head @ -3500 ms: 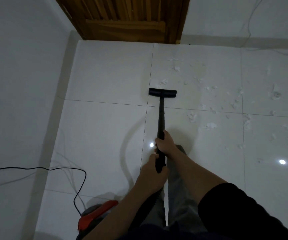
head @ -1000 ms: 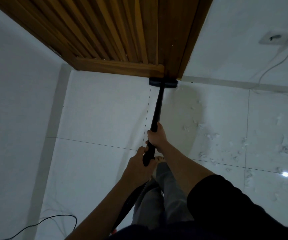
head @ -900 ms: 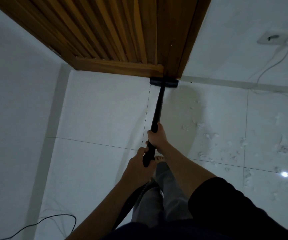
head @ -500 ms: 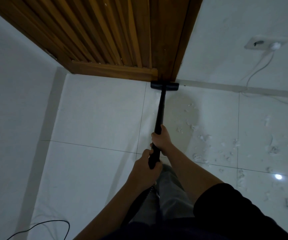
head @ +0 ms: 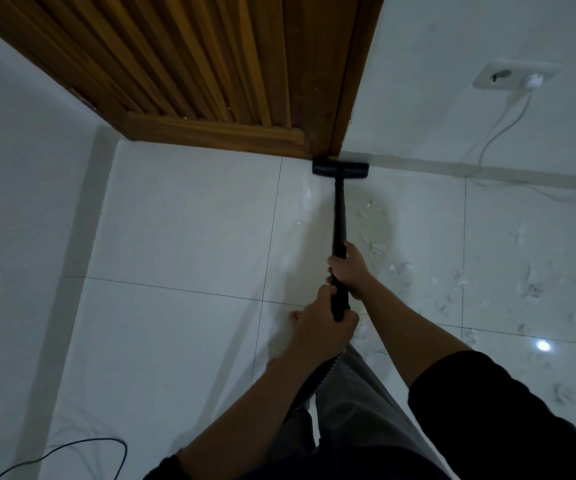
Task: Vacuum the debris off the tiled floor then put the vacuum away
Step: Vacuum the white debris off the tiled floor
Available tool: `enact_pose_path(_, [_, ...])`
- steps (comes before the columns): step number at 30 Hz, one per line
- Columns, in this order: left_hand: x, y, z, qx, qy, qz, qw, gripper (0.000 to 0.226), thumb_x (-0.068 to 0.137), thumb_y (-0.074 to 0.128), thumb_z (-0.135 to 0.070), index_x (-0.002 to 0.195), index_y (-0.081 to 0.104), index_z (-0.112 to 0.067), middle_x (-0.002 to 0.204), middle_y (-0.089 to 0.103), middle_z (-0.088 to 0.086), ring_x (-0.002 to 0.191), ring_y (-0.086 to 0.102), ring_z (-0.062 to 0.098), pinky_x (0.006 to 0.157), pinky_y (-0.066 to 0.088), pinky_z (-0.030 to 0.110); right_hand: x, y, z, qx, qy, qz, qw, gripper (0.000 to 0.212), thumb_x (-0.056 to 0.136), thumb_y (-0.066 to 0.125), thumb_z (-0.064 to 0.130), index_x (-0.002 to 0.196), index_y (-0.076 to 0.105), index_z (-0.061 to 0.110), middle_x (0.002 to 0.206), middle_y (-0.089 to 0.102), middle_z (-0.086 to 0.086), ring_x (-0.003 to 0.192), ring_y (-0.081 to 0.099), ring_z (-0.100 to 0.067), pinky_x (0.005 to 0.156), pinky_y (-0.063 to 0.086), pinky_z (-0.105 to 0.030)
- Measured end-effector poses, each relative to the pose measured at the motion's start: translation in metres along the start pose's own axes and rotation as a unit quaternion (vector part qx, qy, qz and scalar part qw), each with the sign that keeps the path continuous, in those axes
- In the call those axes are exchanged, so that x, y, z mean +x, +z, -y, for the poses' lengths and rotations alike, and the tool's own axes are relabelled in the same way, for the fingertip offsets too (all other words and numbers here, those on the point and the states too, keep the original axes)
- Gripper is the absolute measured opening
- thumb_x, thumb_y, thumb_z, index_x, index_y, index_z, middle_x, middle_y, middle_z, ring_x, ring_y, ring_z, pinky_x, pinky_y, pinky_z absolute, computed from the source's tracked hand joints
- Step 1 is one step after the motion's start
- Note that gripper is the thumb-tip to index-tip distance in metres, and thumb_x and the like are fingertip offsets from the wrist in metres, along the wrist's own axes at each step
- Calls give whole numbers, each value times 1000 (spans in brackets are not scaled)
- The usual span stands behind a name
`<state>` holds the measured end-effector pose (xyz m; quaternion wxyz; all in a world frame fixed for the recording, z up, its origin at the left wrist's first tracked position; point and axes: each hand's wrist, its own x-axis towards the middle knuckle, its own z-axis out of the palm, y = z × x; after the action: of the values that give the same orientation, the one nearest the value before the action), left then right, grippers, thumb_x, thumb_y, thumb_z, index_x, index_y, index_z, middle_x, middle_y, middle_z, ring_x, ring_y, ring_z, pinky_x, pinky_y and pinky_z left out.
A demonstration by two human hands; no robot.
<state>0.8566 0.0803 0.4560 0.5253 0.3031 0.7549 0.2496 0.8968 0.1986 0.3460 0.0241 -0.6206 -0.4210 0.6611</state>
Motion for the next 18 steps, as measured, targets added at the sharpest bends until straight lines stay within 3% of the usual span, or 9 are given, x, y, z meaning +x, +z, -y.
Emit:
enact_pose_path(4, [-3, 16, -2, 0, 13, 1, 1000, 22, 91, 56, -20, 109, 44, -17, 69, 52, -7, 55, 49, 6, 55, 42, 21, -2, -14, -8, 21, -6, -1, 1000, 29, 95, 44, -6, 119, 42, 10, 78, 45, -13, 52, 46, -21, 47, 46, -32])
enact_pose_path(7, [-5, 26, -1, -3, 11, -1, 1000, 33, 90, 55, -21, 120, 46, -11, 70, 53, -8, 56, 50, 7, 58, 44, 26, -5, -23, -15, 23, -10, -3, 1000, 31, 95, 44, -5, 123, 43, 7, 78, 45, -13, 53, 46, -22, 47, 46, -31])
enact_pose_path(10, [-11, 38, -3, -6, 6, 7, 1000, 38, 91, 54, -20, 126, 45, -9, 72, 52, -8, 55, 49, 6, 52, 40, 18, -8, -34, -25, 17, -19, -10, 1000, 30, 95, 46, -5, 124, 44, 3, 78, 45, -13, 56, 47, -22, 47, 47, -30])
enact_pose_path(13, [-15, 55, -4, -12, 4, 7, 1000, 38, 92, 53, -21, 127, 45, -11, 73, 53, -7, 57, 51, 6, 50, 40, 17, -11, -47, -33, -2, -37, -10, 999, 24, 96, 46, -4, 118, 46, 4, 77, 48, -13, 57, 49, -21, 46, 48, -28])
enact_pose_path(18, [-7, 82, -5, -6, 4, 10, 1000, 44, 90, 53, -27, 131, 41, -12, 87, 58, 0, 67, 58, 14, 60, 51, 29, -2, -70, -44, -35, -71, -17, 997, 14, 92, 48, -5, 102, 49, 4, 78, 53, -16, 58, 51, -20, 51, 46, -28])
